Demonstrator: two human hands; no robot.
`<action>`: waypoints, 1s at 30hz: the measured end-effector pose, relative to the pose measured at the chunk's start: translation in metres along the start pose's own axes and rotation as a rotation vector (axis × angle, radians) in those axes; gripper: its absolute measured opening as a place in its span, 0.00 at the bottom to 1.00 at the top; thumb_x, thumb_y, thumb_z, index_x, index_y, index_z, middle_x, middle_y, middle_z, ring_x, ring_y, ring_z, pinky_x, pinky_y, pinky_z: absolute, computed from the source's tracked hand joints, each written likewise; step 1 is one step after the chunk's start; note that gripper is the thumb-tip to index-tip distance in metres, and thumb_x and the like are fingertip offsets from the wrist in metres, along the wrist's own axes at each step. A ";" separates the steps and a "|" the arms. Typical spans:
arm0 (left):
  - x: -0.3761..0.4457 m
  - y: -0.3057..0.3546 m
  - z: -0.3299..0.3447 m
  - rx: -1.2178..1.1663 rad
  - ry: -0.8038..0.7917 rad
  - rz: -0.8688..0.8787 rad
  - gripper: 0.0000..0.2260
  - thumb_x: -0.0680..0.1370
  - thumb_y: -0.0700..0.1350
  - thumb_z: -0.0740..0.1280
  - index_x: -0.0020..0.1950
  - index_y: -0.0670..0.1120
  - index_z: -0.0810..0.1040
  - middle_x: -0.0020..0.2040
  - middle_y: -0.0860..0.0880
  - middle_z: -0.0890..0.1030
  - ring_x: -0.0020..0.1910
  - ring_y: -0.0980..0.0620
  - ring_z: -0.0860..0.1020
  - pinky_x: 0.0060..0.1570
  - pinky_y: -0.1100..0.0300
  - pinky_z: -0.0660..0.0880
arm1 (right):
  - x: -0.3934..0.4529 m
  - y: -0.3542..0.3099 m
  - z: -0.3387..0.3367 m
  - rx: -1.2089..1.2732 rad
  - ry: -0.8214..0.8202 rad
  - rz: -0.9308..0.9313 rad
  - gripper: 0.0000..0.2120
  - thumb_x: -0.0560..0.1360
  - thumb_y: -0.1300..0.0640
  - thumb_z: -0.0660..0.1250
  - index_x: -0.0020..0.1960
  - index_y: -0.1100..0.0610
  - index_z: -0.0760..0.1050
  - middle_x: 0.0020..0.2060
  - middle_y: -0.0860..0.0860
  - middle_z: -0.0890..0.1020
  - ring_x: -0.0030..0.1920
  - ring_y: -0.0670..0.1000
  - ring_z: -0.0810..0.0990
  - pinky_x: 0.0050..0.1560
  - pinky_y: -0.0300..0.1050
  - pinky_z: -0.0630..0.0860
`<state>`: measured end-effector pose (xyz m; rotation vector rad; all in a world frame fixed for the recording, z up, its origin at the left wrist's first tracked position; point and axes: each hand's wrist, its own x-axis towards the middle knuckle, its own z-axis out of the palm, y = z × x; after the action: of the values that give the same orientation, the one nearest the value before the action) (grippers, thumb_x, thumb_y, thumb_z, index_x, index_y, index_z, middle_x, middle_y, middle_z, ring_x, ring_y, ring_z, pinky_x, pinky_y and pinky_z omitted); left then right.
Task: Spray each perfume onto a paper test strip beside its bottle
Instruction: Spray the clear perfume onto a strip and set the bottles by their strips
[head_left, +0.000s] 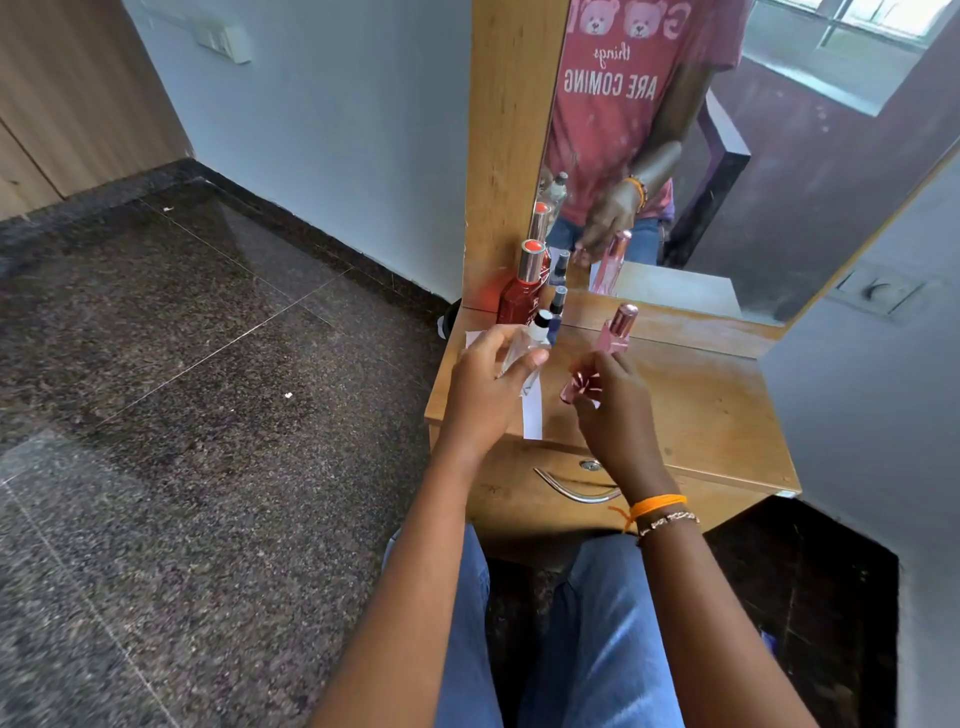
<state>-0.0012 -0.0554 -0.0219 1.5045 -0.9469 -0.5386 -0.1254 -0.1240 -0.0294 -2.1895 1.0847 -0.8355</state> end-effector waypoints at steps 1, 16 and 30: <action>0.000 0.000 -0.001 0.013 0.003 -0.003 0.12 0.75 0.45 0.68 0.58 0.45 0.77 0.54 0.51 0.79 0.53 0.58 0.75 0.51 0.68 0.72 | -0.002 0.003 0.004 -0.020 0.001 0.010 0.12 0.70 0.73 0.66 0.51 0.64 0.74 0.51 0.60 0.77 0.46 0.60 0.78 0.48 0.57 0.76; 0.000 0.008 0.003 -0.029 -0.209 -0.074 0.14 0.75 0.48 0.67 0.59 0.45 0.79 0.56 0.49 0.78 0.56 0.53 0.77 0.56 0.56 0.75 | -0.021 -0.009 0.007 0.126 0.053 -0.212 0.27 0.73 0.67 0.68 0.69 0.61 0.61 0.57 0.59 0.78 0.52 0.56 0.79 0.49 0.42 0.73; 0.013 -0.028 0.033 1.024 -0.090 0.002 0.17 0.78 0.39 0.59 0.67 0.45 0.70 0.64 0.43 0.71 0.61 0.42 0.66 0.58 0.51 0.66 | -0.022 0.011 -0.003 0.205 0.072 -0.127 0.32 0.73 0.67 0.68 0.70 0.53 0.57 0.49 0.45 0.76 0.46 0.32 0.76 0.44 0.26 0.73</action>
<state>-0.0134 -0.0867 -0.0524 2.3871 -1.3958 -0.0827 -0.1435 -0.1116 -0.0415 -2.0863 0.8583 -1.0406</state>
